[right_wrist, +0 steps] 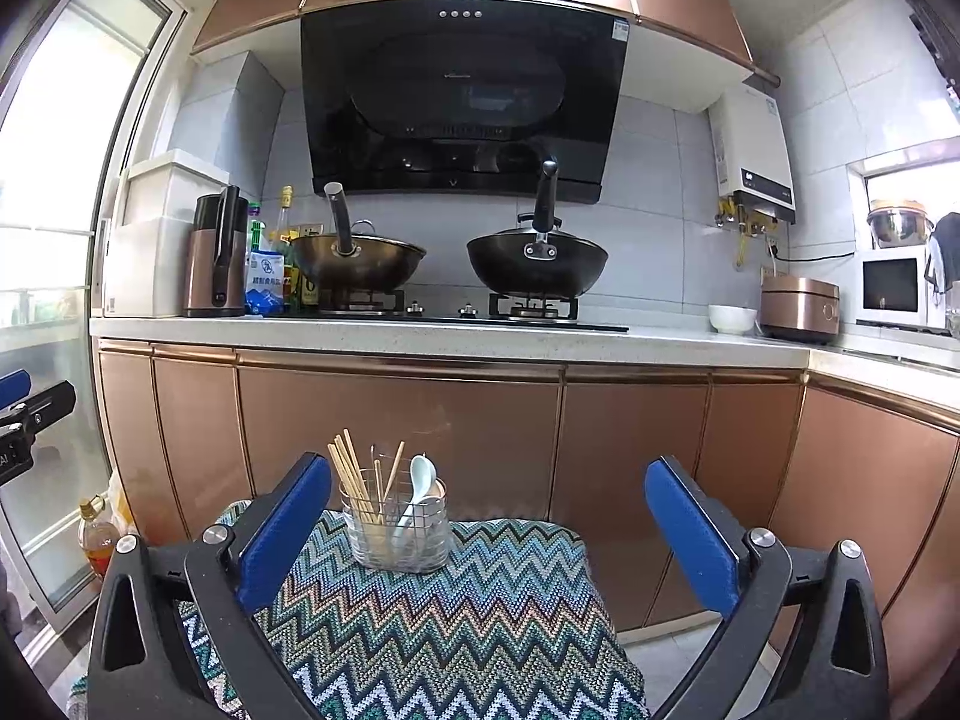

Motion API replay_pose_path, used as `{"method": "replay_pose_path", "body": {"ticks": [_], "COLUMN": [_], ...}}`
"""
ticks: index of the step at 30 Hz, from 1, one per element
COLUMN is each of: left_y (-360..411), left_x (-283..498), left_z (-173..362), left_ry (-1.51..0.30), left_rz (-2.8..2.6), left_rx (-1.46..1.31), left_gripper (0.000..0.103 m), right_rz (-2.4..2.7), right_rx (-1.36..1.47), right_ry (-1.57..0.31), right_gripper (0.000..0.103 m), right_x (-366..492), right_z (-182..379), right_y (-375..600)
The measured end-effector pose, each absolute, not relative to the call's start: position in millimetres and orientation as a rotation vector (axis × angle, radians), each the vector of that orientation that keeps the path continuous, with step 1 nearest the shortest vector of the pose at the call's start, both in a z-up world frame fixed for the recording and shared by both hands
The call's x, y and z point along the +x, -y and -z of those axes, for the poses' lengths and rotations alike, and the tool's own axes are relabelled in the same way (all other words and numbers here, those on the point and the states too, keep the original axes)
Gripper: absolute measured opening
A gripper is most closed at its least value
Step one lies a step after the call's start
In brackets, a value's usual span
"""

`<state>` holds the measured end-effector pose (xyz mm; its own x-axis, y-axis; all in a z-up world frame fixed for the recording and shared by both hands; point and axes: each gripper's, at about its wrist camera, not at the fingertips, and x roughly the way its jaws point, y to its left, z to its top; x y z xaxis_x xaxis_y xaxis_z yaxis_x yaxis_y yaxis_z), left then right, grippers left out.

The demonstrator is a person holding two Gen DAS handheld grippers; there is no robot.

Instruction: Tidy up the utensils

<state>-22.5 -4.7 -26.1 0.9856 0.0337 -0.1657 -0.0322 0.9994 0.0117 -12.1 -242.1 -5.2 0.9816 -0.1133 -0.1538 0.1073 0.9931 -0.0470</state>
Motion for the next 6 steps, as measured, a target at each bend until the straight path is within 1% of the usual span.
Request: {"method": "replay_pose_path", "body": {"ticks": [6], "left_y": [2.4], "left_x": [-22.8], "left_z": [23.7], "left_ry": [-0.171], "left_rz": [-0.032], "left_rx": [-0.003], "left_gripper": [0.073], "right_rz": [0.121], "right_rx": [-0.044], "right_ry": [-0.157], "right_gripper": [0.103], "right_x": [-13.6], "right_z": [5.4], "right_y": [240.5]}}
